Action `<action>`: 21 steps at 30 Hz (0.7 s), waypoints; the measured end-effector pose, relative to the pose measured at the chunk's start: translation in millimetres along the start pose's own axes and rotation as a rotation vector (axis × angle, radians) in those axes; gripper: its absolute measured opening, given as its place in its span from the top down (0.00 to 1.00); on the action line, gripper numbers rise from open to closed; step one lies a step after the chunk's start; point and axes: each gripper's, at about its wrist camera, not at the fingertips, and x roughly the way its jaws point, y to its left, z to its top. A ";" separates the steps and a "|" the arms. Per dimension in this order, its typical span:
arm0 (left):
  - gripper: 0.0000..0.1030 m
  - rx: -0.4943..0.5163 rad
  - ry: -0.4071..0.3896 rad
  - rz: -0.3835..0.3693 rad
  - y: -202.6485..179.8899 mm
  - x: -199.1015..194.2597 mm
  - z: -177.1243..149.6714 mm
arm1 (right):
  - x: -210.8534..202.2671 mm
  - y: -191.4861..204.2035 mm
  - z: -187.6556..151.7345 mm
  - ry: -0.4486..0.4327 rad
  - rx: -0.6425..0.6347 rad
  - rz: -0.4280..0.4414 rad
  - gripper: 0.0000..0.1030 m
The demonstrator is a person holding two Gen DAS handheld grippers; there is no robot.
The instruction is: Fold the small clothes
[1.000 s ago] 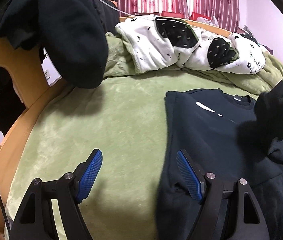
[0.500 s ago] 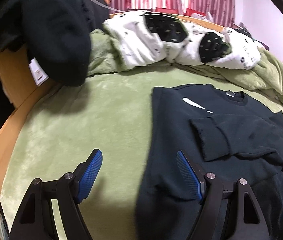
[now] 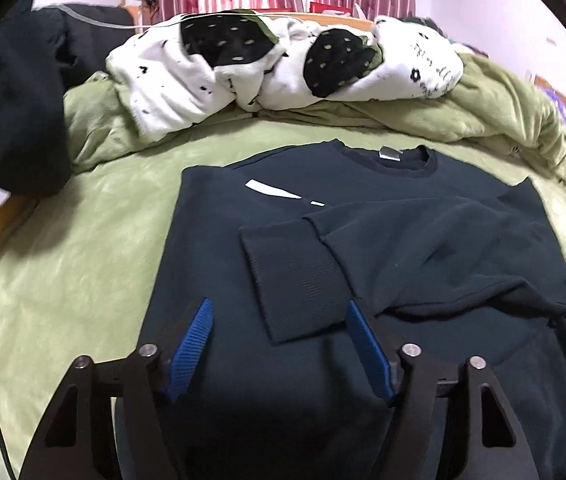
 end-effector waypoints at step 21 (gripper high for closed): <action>0.88 0.005 0.033 0.083 -15.5 40.7 3.3 | 28.3 -28.7 -12.4 0.035 0.029 0.009 0.64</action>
